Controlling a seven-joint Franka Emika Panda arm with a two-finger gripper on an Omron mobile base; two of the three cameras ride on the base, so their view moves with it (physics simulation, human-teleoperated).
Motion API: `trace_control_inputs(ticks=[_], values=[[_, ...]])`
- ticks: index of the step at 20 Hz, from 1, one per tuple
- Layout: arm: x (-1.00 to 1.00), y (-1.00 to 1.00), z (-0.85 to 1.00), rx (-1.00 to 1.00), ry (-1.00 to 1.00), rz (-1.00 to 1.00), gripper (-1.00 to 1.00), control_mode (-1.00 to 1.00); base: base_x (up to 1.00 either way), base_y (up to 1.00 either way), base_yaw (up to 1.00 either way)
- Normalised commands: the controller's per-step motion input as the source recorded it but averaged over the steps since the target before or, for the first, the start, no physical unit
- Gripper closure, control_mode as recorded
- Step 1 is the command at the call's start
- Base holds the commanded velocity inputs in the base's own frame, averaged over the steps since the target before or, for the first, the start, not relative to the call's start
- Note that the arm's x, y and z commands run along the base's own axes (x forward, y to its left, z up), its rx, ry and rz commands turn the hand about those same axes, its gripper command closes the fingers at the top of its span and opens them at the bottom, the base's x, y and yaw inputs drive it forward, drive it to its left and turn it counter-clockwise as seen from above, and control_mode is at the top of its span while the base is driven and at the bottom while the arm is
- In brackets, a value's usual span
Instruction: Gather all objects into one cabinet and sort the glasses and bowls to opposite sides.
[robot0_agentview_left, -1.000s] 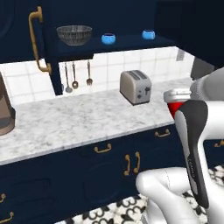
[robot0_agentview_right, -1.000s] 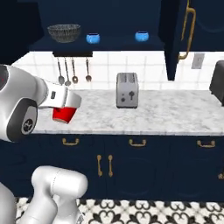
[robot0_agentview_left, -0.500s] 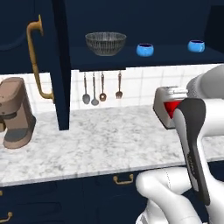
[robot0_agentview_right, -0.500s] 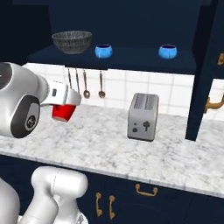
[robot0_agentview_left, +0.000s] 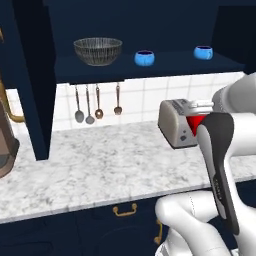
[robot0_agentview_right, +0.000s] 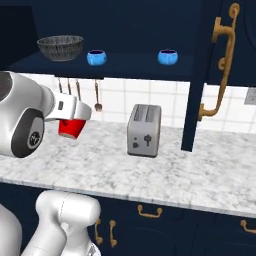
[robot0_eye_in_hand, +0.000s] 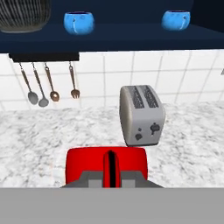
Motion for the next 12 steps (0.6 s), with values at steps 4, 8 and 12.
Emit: trace_control_inputs(ticks=[4,8,12], values=[[0.00,0.00,0.00,0.00,0.00,0.00,1.00,1.00,0.21,-0.03,-0.19],[0.00,0.00,0.00,0.00,0.00,0.00,1.00,1.00,0.31,-0.26,-0.12],[0.00,0.00,0.00,0.00,0.00,0.00,1.00,1.00,0.47,-0.34,-0.04]])
